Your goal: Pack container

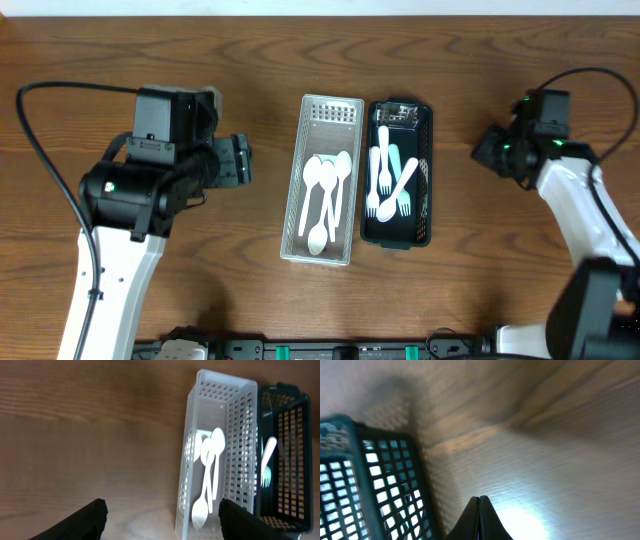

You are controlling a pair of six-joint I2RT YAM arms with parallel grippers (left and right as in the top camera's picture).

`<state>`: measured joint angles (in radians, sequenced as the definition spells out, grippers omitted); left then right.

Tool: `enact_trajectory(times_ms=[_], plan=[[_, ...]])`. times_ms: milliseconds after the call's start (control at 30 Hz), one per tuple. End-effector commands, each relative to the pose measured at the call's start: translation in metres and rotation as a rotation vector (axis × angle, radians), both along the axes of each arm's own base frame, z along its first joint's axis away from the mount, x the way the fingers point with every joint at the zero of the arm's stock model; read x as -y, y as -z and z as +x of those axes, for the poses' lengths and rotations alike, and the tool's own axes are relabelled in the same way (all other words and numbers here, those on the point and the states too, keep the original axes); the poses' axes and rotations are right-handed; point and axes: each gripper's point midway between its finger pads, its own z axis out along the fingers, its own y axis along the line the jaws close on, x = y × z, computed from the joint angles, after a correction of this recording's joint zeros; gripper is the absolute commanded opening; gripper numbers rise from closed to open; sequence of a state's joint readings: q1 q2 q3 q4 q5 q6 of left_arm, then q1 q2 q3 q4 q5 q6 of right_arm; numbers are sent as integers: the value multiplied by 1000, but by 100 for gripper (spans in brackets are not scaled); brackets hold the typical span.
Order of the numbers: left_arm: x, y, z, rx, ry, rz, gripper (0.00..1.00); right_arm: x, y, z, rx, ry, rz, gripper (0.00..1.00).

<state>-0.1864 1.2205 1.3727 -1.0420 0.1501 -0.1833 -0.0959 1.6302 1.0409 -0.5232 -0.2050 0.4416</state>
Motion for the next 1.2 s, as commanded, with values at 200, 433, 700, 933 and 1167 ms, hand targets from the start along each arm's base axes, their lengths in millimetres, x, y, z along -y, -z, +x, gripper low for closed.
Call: enact_trajectory(times_ms=[200, 433, 700, 933, 1167], plan=[[-5, 2, -14, -45, -2, 16, 75, -89, 40, 24, 18, -200, 247, 1], [-7, 8, -24, -92, -2, 25, 75, -112, 37, 32, 69, -258, 248, 1], [-11, -2, -20, -11, 82, 99, 67, -82, -3, 39, 183, -280, 167, 1], [-39, -74, -20, 305, -35, 177, 68, -49, -131, 26, 476, -329, -17, 1], [-73, -146, -73, 618, -178, 213, 68, -23, -285, -43, 896, -258, -294, 1]])
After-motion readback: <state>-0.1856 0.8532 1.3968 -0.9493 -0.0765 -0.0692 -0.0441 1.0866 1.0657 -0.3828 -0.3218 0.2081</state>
